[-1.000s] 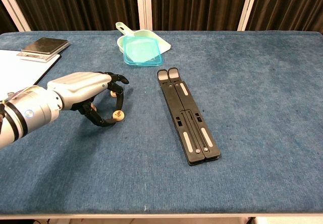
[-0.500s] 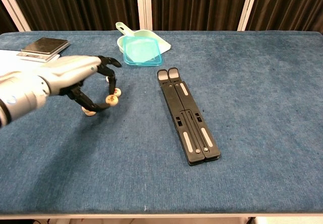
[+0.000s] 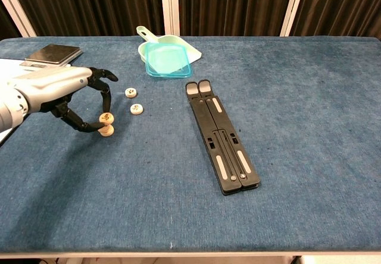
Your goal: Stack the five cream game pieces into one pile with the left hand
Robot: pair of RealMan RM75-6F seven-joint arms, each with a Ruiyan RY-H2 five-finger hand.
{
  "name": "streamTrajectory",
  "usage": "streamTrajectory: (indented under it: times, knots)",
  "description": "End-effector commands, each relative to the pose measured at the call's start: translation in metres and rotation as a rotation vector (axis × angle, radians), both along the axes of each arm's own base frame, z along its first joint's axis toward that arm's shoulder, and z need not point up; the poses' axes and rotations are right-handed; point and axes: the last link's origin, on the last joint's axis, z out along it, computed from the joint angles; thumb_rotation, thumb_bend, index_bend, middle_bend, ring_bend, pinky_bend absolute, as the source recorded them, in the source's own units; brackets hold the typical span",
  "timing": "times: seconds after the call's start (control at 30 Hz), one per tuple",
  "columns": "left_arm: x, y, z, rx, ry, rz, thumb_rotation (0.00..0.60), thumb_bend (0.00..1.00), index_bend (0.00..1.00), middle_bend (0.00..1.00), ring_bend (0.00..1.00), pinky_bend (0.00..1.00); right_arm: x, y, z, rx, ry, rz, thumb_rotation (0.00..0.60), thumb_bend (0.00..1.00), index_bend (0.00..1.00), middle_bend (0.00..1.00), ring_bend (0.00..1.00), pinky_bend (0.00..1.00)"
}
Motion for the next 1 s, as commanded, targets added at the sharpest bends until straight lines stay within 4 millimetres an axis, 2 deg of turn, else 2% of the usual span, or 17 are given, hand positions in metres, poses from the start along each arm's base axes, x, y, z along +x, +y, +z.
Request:
streamTrajectory:
  times: [0.03, 1.0]
  knots:
    - [-0.0008, 0.0002, -0.0002, 0.001, 0.004, 0.0, 0.6, 0.34, 0.51, 0.07, 0.0, 0.0, 0.0001, 0.0004, -0.0001, 0.0, 0.001, -0.001, 0.6, 0.05, 0.0, 0.0, 0.0, 0.0]
    - [-0.0052, 0.0023, 0.0009, -0.003, 0.022, 0.017, 0.6, 0.31, 0.49, 0.05, 0.0, 0.0, 0.0004, -0.0006, -0.0001, 0.002, 0.002, -0.008, 0.6, 0.05, 0.0, 0.0, 0.0, 0.0]
